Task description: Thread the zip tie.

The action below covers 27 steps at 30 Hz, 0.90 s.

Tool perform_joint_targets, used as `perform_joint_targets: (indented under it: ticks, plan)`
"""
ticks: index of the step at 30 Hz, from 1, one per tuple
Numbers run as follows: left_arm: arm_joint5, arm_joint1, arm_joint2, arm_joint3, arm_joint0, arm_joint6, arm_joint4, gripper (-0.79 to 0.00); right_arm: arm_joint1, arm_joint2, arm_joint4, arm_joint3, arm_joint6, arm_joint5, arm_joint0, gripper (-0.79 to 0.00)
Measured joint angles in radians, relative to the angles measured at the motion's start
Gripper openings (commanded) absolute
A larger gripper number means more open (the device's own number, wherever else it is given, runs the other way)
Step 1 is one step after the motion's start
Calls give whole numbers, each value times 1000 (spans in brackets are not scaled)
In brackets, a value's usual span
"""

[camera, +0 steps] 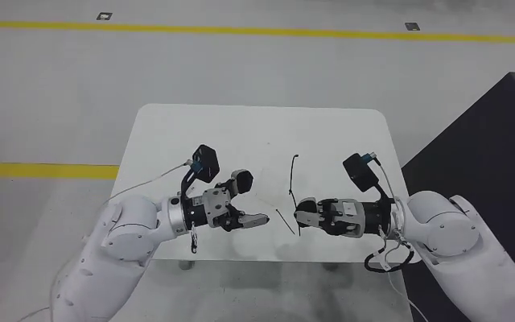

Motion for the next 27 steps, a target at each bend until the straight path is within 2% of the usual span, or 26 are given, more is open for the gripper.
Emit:
perform_joint_targets:
  ticks: [4,10,11,13,16,19,24,27]
  plan:
    - [55,-12,24,-27,20,127,67,0,0,0,0,0,0,0,0,-785]
    - [99,-27,83,-25,23,179,103,0,0,0,0,0,0,0,0,-785]
    - [103,-28,88,-23,21,180,104,-58,0,0,0,0,0,0,0,-785]
    - [110,-32,100,-19,16,181,107,-92,0,0,0,0,0,0,0,-785]
    - [117,-37,108,-14,11,187,98,-259,0,0,0,0,0,0,0,-785]
    - [124,-40,110,-7,5,196,93,-314,0,0,0,0,0,0,0,-785]
    - [127,-45,109,-1,4,206,96,-329,0,0,0,0,0,0,0,-785]
    - [117,-46,110,-6,6,203,93,-296,0,0,0,0,0,0,0,-785]
